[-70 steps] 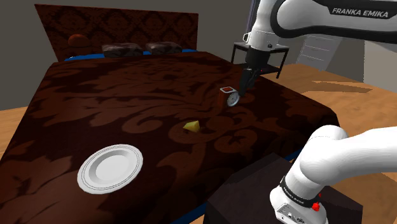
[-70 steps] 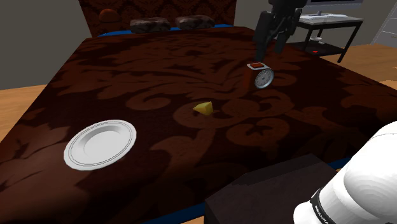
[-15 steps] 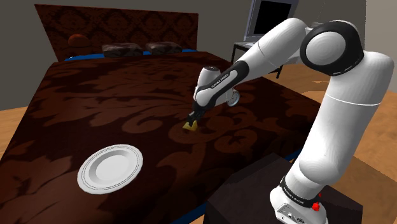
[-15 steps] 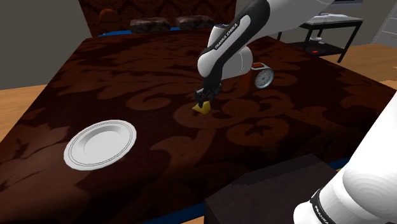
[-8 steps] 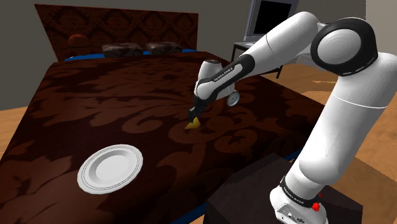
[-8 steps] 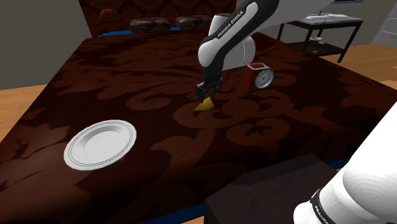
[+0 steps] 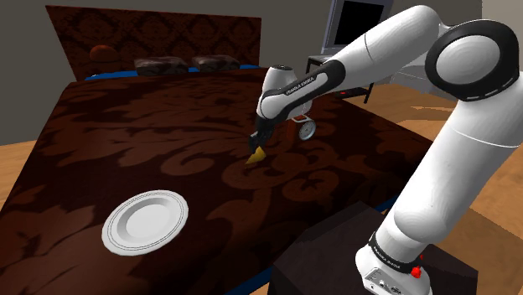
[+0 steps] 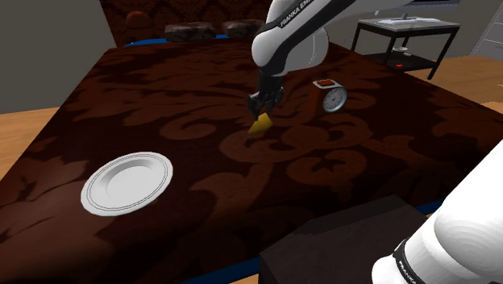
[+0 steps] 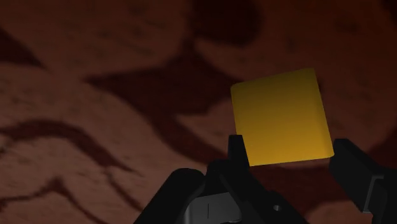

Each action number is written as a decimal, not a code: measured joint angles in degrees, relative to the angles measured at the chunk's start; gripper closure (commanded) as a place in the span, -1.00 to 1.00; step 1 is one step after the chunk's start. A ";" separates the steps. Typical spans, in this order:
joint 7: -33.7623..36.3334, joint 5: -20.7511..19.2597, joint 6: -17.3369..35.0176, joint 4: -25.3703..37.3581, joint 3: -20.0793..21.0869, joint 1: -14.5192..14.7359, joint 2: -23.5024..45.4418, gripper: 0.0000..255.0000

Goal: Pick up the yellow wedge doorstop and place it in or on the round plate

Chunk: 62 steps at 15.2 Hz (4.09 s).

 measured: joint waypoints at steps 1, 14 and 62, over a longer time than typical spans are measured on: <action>0.07 -0.05 -0.69 0.37 0.00 0.00 -0.32 1.00; 20.36 -6.32 -3.43 8.88 7.65 8.37 5.01 1.00; 50.94 -21.96 -9.59 44.76 10.69 29.66 37.22 -1.00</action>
